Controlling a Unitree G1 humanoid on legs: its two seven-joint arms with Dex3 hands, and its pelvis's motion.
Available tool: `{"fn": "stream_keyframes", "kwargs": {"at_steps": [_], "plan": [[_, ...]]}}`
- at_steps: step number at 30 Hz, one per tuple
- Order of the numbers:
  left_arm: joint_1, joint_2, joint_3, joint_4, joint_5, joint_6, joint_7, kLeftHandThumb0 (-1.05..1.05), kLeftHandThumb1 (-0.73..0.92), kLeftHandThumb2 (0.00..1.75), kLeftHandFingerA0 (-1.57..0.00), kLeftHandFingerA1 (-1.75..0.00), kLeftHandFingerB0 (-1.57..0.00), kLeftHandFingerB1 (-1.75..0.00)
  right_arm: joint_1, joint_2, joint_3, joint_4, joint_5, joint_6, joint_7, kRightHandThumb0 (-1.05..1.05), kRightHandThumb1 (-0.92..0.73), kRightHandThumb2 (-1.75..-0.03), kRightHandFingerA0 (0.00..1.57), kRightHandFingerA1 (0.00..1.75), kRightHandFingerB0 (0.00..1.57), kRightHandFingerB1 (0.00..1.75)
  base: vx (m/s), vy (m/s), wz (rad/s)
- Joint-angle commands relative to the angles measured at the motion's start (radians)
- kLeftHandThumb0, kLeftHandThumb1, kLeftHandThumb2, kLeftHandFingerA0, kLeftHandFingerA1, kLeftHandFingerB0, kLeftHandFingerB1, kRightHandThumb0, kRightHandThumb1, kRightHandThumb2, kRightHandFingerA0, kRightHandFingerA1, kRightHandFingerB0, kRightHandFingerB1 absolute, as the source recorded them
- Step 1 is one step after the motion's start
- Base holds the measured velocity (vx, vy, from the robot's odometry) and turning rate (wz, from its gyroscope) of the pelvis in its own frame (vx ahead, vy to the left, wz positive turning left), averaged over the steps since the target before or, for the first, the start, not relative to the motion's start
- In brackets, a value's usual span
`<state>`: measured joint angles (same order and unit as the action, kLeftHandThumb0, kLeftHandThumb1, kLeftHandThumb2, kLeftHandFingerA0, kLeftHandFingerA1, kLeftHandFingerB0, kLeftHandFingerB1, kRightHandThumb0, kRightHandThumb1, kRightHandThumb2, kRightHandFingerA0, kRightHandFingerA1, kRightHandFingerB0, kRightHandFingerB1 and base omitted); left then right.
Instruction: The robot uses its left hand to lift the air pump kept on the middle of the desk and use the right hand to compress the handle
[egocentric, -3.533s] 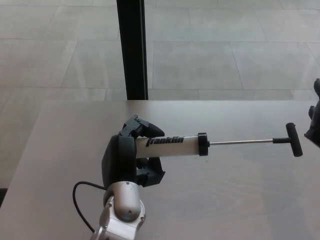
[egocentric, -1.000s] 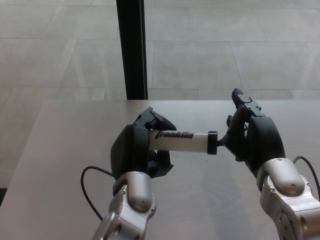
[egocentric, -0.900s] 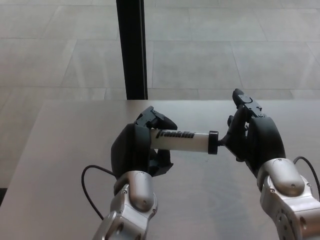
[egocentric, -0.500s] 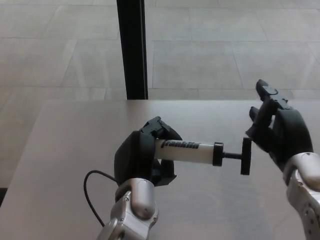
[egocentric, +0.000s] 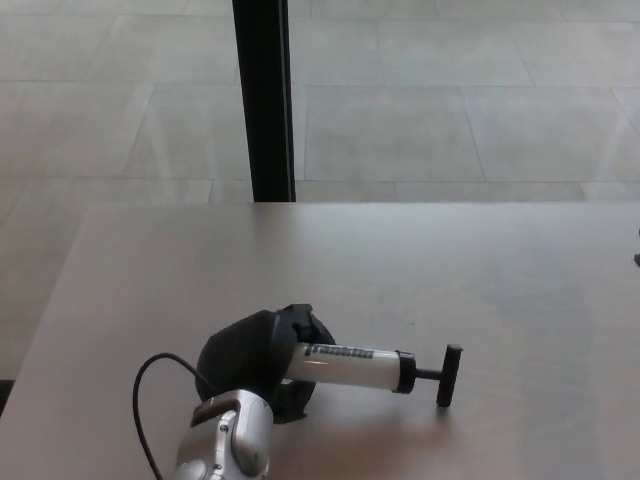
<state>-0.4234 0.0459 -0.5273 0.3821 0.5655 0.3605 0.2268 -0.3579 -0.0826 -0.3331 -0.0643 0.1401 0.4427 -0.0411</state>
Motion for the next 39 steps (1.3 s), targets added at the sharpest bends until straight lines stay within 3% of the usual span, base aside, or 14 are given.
{"fn": "stream_keyframes", "kwargs": {"at_steps": [1, 2, 4, 5, 6, 8, 11, 22, 23, 28, 35, 36, 38, 39], "plan": [[-0.005, 0.020, -0.100, 0.079, 0.102, 0.193, -0.162, -0.33, 0.68, 0.72, -0.70, -1.35, -0.54, -0.71, 0.001, 0.009, -0.013, 0.004, 0.004, -0.031, -0.048, -0.79, -0.92, -0.80, 0.21, 0.50, 0.29, 0.40, 0.00, 0.000, 0.00], [-0.024, 0.013, -0.106, 0.081, 0.096, 0.222, -0.196, -0.53, 0.70, 0.60, -0.53, -1.15, -0.38, -0.63, -0.005, 0.008, -0.012, 0.009, 0.002, -0.029, -0.053, -0.78, -0.85, -1.22, 0.24, 0.58, 0.29, 0.52, 0.00, 0.000, 0.00], [-0.069, 0.016, -0.132, 0.075, 0.088, 0.285, -0.310, -0.60, 0.71, 0.61, -0.38, -0.97, -0.33, -0.56, -0.013, 0.013, -0.005, 0.017, -0.006, -0.023, -0.068, -0.77, -0.85, -1.22, 0.26, 0.59, 0.32, 0.52, 0.00, 0.000, 0.00], [-0.078, 0.023, -0.140, 0.058, 0.088, 0.301, -0.344, -0.68, 0.53, 0.97, -0.34, -0.72, -0.17, -0.52, -0.014, 0.014, -0.004, 0.020, -0.006, -0.025, -0.068, -0.77, -0.84, -1.22, 0.25, 0.60, 0.32, 0.53, 0.00, 0.000, 0.00], [-0.085, 0.024, -0.142, 0.033, 0.085, 0.337, -0.372, -0.72, 0.69, 0.61, -0.20, -0.67, -0.26, -0.38, -0.016, 0.017, -0.006, 0.019, -0.001, -0.021, -0.070, -0.78, -0.84, -1.21, 0.26, 0.61, 0.31, 0.52, 0.00, 0.000, 0.00], [-0.105, 0.031, -0.148, 0.032, 0.075, 0.348, -0.412, -0.79, 0.67, 0.62, -0.08, -0.54, -0.19, -0.32, -0.013, 0.015, -0.001, 0.008, -0.008, -0.014, -0.075, -0.78, -0.84, -1.22, 0.28, 0.63, 0.31, 0.52, 0.00, 0.000, 0.00], [-0.125, 0.063, -0.161, -0.011, 0.060, 0.367, -0.501, -0.96, 0.62, 1.00, 0.00, -0.20, -0.07, -0.12, -0.013, 0.009, -0.006, 0.009, -0.006, -0.022, -0.077, -0.75, -0.84, -1.21, 0.24, 0.62, 0.33, 0.54, 0.00, 0.000, 0.00], [-0.146, 0.112, -0.180, -0.055, 0.052, 0.385, -0.616, -1.00, 0.63, 1.07, 0.00, -0.17, 0.00, 0.00, -0.018, -0.007, -0.011, 0.016, -0.009, -0.018, -0.081, -0.76, -0.84, -1.20, 0.28, 0.69, 0.22, 0.51, 0.00, 0.000, 0.00], [-0.147, 0.117, -0.178, -0.072, 0.052, 0.392, -0.624, -1.00, 0.62, 1.07, 0.00, -0.17, -0.01, 0.00, -0.017, -0.009, -0.009, 0.014, -0.009, -0.016, -0.078, -0.79, -0.92, -0.79, 0.24, 0.71, 0.26, 0.40, 0.00, 0.000, 0.00], [-0.127, 0.176, -0.144, -0.200, 0.051, 0.377, -0.640, -1.01, 0.63, 1.06, 0.00, -0.15, 0.00, 0.00, -0.007, -0.020, -0.012, 0.003, -0.009, -0.017, -0.070, -0.79, -0.92, -0.78, 0.22, 0.70, 0.24, 0.39, 0.00, 0.000, 0.00], [0.079, 0.279, 0.251, -0.506, -0.180, 0.066, -0.489, -0.94, 0.68, 1.01, 0.00, -0.14, -0.01, -0.05, 0.041, -0.067, -0.071, -0.014, 0.017, 0.002, -0.041, -0.82, -0.92, -0.77, 0.19, 0.69, 0.23, 0.39, 0.00, 0.000, 0.00], [0.080, 0.317, 0.287, -0.544, -0.193, 0.077, -0.536, -0.99, 0.72, 1.04, 0.00, -0.12, 0.00, 0.00, 0.047, -0.068, -0.082, -0.015, 0.016, 0.004, -0.048, -0.80, -0.81, -1.20, 0.27, 0.69, 0.20, 0.50, 0.00, 0.000, 0.00], [0.098, 0.382, 0.376, -0.622, -0.236, 0.087, -0.611, -1.03, 0.73, 1.07, 0.00, -0.14, 0.00, 0.00, 0.060, -0.086, -0.105, -0.014, 0.021, 0.003, -0.039, -0.80, -0.92, -0.78, 0.20, 0.70, 0.23, 0.40, 0.00, 0.000, 0.00], [0.106, 0.411, 0.416, -0.646, -0.254, 0.081, -0.635, -1.04, 0.72, 1.08, 0.00, -0.15, 0.00, 0.00, 0.064, -0.093, -0.112, -0.009, 0.019, -0.003, -0.038, -0.77, -0.82, -1.20, 0.26, 0.68, 0.19, 0.51, 0.00, 0.000, 0.00]]}}
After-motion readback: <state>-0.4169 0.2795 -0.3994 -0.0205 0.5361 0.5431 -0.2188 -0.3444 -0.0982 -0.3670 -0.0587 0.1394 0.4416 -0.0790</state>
